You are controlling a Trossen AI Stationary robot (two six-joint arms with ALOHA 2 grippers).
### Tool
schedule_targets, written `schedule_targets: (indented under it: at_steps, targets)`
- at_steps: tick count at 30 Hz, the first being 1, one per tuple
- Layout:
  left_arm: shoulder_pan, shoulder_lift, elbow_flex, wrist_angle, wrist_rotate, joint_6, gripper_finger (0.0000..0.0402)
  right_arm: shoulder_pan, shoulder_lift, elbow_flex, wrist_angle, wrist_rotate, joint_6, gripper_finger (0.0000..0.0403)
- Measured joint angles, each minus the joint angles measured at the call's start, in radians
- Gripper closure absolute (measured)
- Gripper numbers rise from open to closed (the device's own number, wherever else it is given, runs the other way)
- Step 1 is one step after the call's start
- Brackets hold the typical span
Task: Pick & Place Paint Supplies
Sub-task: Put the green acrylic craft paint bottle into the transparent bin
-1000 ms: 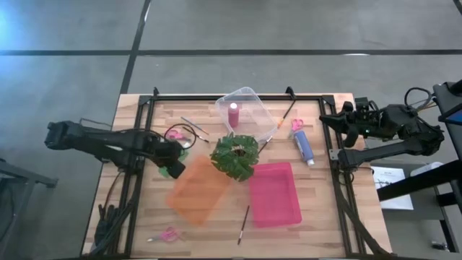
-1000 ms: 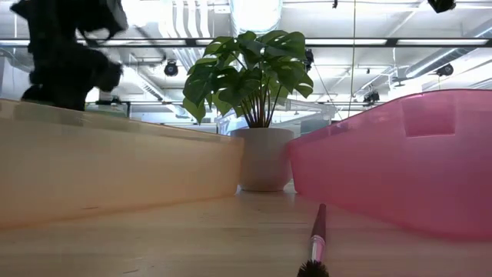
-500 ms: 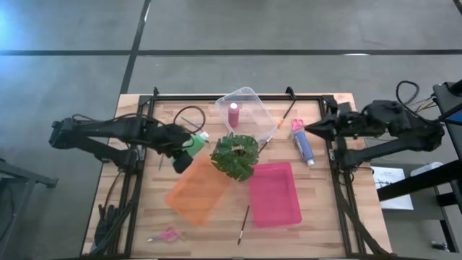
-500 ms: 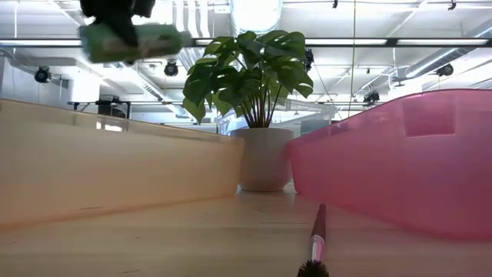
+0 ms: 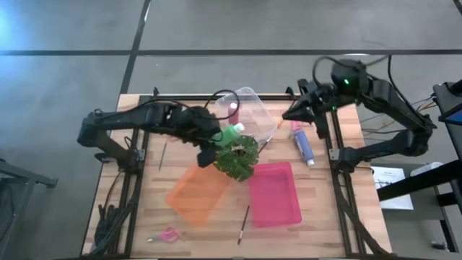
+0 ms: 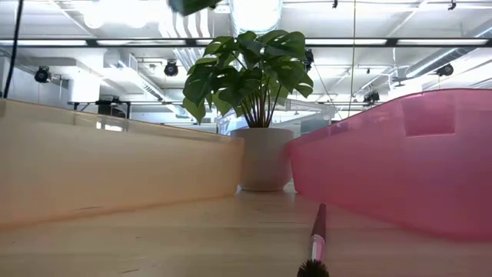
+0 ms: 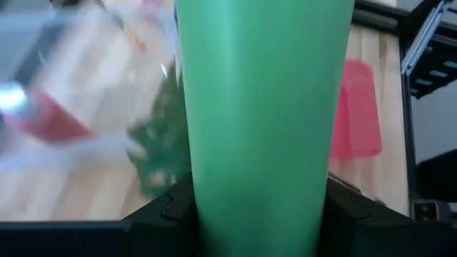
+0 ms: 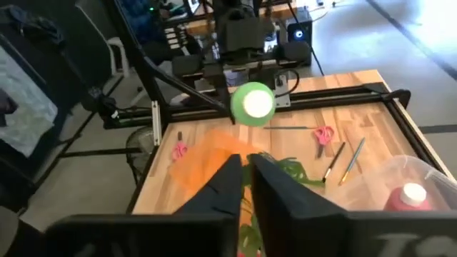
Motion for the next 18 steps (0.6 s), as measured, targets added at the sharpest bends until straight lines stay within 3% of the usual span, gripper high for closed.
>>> schedule_targets:
  at_steps: [4, 10, 14, 18]
  targets:
    - [0.000, 0.082, 0.142, -0.031, -0.021, 0.056, 0.0224, -0.008, 0.066, 0.067, -0.024, -0.016, -0.060, 0.0300]
    - [0.000, 0.153, 0.238, -0.035, -0.041, 0.102, 0.0224, 0.019, 0.145, 0.152, -0.018, 0.018, -0.133, 0.0198]
    - [0.001, 0.160, 0.250, -0.024, -0.052, 0.111, 0.0224, 0.027, 0.189, 0.167, -0.022, 0.019, -0.153, 0.0165]
    - [0.003, 0.160, 0.250, 0.000, -0.058, 0.112, 0.0224, 0.030, 0.220, 0.165, -0.021, 0.019, -0.178, 0.0159]
